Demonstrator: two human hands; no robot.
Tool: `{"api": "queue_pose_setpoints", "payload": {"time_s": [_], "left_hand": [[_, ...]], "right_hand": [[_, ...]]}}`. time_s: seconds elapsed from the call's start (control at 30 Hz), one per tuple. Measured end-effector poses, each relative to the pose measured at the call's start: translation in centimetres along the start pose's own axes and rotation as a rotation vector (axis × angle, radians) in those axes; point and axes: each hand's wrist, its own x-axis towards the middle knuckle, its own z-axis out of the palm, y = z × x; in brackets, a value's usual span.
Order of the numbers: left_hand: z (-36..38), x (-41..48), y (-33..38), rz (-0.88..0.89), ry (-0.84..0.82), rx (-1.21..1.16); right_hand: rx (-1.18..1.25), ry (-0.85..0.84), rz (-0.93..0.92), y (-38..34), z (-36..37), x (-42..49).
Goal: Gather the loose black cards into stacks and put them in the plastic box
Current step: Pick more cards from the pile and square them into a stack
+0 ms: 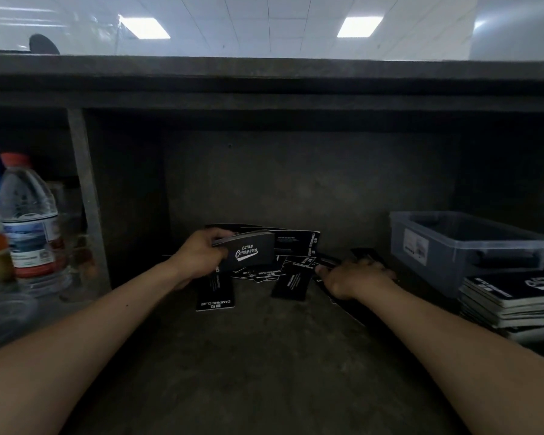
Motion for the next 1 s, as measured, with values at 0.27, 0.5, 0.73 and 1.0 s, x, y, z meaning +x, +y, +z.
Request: {"api": "queue_pose_setpoints", "payload": {"time_s": [0.27, 0.5, 0.73, 1.0], "left_hand": [[0.9, -0.3, 0.6, 0.09, -0.023, -0.048], [1.3, -0.4, 0.4, 0.081, -0.022, -0.071], [1.0, -0.2, 0.4, 0.043, -0.002, -0.096], [0.5, 0.8, -0.3, 0.047, 0.049, -0.091]], "right_hand": [[0.402, 0.165, -0.363, -0.9, -1.9, 0.6], [0.376, 0.146, -0.406, 0.2, -1.6, 1.4], [0.25, 0.086, -0.674, -0.7, -0.9, 0.8], [0.144, 0.373, -0.877, 0.0, -2.4, 0.9]]}}
